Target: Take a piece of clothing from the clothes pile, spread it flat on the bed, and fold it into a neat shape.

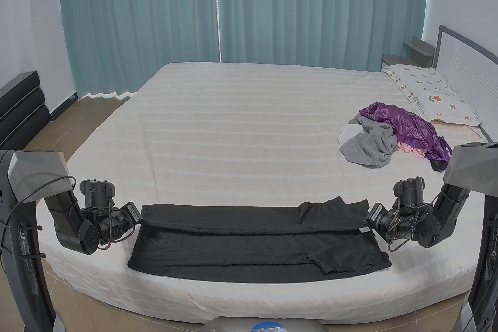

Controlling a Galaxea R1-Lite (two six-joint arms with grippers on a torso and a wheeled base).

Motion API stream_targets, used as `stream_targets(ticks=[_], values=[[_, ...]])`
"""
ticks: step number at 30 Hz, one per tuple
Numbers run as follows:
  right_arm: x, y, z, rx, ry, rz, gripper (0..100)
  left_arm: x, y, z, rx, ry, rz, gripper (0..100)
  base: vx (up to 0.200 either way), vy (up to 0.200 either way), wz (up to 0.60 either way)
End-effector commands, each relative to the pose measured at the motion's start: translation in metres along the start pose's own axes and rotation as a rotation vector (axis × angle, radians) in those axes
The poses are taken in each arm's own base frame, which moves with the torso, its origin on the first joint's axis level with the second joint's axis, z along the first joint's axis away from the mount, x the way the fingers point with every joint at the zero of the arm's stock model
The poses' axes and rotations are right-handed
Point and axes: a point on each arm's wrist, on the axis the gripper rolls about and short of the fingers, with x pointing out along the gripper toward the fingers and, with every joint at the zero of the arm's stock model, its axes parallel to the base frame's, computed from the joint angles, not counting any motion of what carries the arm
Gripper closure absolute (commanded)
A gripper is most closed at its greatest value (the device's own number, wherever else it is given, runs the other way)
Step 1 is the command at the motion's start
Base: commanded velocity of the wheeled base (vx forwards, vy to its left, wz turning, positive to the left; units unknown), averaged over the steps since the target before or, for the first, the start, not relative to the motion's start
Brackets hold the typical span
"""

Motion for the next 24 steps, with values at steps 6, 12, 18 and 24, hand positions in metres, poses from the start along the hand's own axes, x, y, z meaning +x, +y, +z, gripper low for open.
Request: stream_targets(ticks=[6,12,18,24], values=[[0.004,-0.008,-0.009,-0.030,0.028,-0.037,100,-0.005,0.007,-0.012,0.043,0.048,0.031,100,0.000,0.000,0.00],[0.002,-0.007,-0.005,-0.033,0.015,-0.034,100,-0.005,0.010,-0.015,0.055,0.061,0.039,100,0.000,0.000,0.00],[0.003,-0.011,-0.010,-0.061,0.033,-0.049,100,-0.006,0.011,-0.017,0.060,0.070,0.045,100,0.000,0.000,0.00],[0.001,-0.015,-0.014,-0.088,0.050,-0.065,100,-0.008,0.012,-0.020,0.062,0.080,0.050,100,0.000,0.000,0.00]])
